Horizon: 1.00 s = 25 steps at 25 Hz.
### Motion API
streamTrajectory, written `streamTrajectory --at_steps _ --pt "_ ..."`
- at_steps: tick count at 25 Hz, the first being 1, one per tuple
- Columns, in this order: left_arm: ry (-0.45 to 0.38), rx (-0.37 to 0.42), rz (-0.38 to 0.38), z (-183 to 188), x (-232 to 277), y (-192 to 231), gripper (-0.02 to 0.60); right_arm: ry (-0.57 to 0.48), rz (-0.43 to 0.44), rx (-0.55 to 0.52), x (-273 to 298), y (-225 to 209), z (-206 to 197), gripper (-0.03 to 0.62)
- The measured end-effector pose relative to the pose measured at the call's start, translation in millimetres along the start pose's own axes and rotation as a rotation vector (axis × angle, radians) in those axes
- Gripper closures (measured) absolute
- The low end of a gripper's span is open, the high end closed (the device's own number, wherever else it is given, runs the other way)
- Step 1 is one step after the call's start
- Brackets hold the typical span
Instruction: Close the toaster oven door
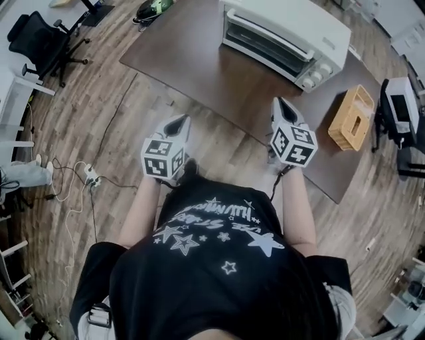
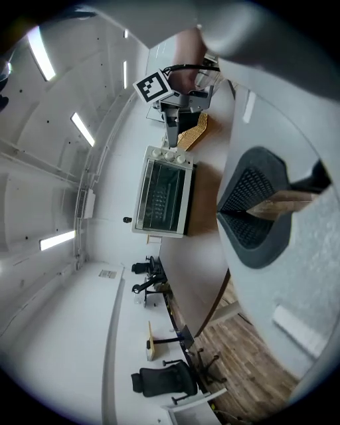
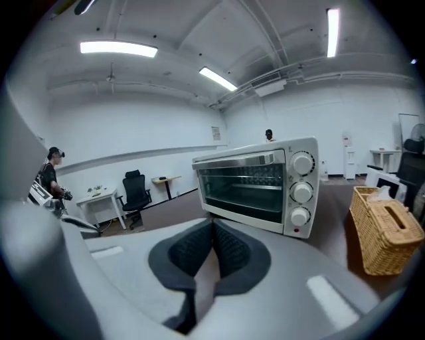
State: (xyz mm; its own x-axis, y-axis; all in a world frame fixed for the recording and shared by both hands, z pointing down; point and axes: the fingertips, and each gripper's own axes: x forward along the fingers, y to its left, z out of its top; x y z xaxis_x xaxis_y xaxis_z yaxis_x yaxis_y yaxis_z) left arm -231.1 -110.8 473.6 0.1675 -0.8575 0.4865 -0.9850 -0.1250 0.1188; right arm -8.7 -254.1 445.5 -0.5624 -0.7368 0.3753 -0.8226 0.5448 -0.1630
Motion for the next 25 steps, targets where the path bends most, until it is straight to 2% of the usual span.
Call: streamTrajectory --at_steps 1,9,17,25 --pt "-0.007 -0.007 0.020 -0.8 -1.5 -8.0 0.571 -0.005 0.027 -0.011 -3.5 -3.2 0.4 0.591" --pt "-0.016 -0.078 0.169 -32.0 -32.9 -67.9 0.571 0.061 0.226 -0.088 -34.3 -13.6 -31.5 0.591" --pt "0.006 -0.124 0.241 -66.5 -63.9 -120.9 0.571 0.103 0.309 -0.095 -78.2 -26.0 -64.4 0.591" --pt "-0.004 -0.183 0.318 -90.4 -96.4 -144.3 0.571 0.141 0.382 -0.109 -102.5 -19.6 -87.0 0.591"
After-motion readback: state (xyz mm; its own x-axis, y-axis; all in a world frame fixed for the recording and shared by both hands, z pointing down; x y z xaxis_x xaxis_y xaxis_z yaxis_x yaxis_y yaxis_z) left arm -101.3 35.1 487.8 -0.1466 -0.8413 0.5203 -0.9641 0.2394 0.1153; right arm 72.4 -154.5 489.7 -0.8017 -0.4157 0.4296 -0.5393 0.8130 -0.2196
